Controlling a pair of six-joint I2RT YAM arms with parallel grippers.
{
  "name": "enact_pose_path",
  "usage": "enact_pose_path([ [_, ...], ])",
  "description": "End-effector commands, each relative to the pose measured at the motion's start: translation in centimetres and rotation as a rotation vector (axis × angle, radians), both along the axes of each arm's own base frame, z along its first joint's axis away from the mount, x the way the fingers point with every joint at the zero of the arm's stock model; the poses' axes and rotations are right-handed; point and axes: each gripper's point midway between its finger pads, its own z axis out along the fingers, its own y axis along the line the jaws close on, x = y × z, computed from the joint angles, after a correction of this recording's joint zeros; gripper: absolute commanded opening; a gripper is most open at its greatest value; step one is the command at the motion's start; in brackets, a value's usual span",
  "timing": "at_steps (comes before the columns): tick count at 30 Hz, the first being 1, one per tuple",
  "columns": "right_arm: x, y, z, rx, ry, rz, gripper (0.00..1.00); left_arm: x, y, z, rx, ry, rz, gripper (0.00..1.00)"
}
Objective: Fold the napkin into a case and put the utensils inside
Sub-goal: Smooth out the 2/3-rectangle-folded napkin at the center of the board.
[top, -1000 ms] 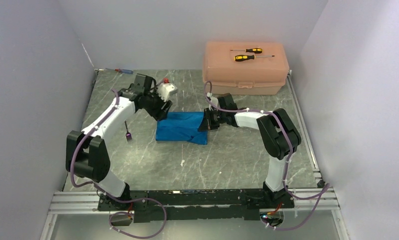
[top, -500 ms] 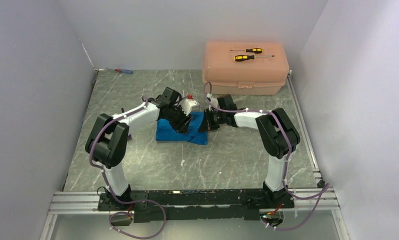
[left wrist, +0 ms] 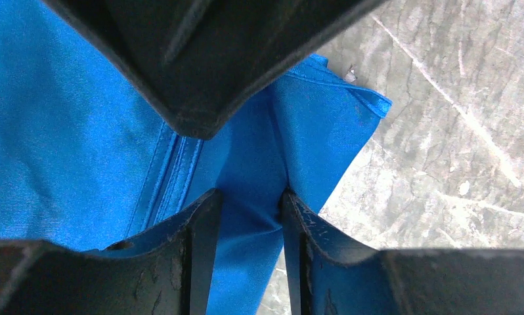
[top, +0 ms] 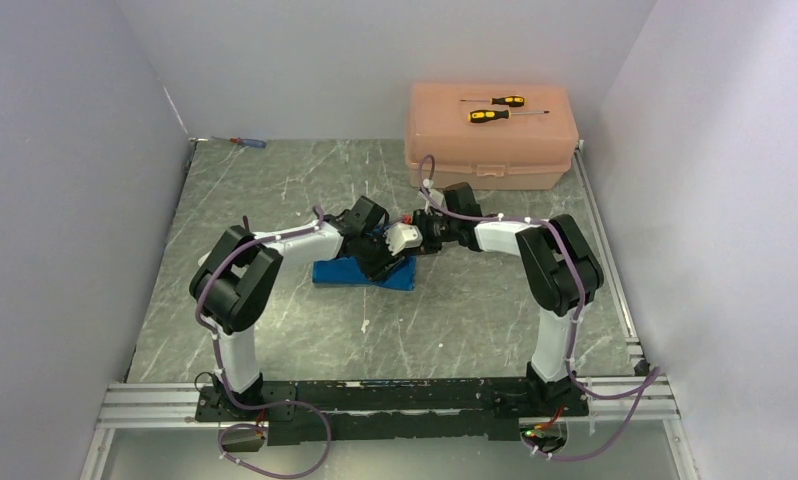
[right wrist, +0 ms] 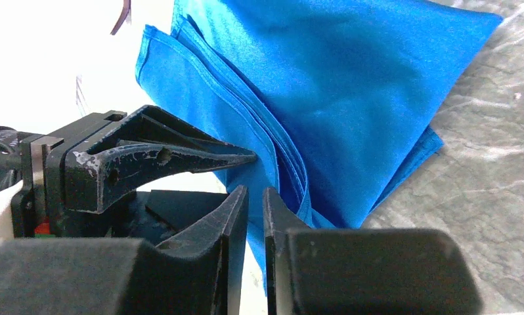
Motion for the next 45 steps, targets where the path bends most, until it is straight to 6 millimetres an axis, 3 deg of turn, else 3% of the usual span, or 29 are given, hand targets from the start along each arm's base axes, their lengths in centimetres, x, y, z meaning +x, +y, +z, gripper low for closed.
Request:
enact_pose_path([
  [1,0.9,0.3,3.4,0.072,-0.062,0.003,0.2,-0.1,0.9,-1.4,0.041,-0.016,-0.01,0.45],
  [5,0.8,-0.7,4.5,0.037,-0.087,-0.027,0.26,-0.7,0.3,-0.3,-0.005,0.016,-0.02,0.44],
  [13,-1.6,-3.3,5.6,-0.048,-0.131,-0.103,0.39,-0.6,-0.1,5.1,-0.144,0.151,-0.016,0.46],
  [20,-3.6,-3.9,3.9,-0.096,-0.094,-0.099,0.39,-0.8,0.3,7.8,-0.226,0.248,-0.044,0.5],
  [24,-4.0,-3.6,2.9,-0.141,-0.08,-0.094,0.39,0.8,1.0,7.3,-0.212,0.194,-0.004,0.49],
  [31,-5.3,-2.5,2.1,-0.14,-0.057,-0.069,0.41,3.1,2.0,3.4,-0.141,0.1,0.064,0.48],
  [45,-4.1,-2.6,0.4,-0.262,-0.083,-0.07,0.39,3.1,1.4,-0.4,-0.046,-0.023,0.059,0.48],
])
